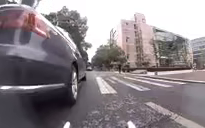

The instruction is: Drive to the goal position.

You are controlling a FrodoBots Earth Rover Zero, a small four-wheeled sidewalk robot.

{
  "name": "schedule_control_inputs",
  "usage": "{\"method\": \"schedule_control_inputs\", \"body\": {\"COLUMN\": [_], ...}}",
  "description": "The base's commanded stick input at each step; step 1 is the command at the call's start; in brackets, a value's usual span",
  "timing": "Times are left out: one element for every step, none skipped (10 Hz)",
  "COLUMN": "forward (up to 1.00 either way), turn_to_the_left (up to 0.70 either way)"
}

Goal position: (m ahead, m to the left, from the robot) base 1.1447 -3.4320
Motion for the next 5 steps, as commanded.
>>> {"method": "schedule_control_inputs", "body": {"forward": [0.45, 0.45, 0.45, 0.45, 0.45], "turn_to_the_left": [0.00, 0.00, 0.00, 0.00, 0.00]}}
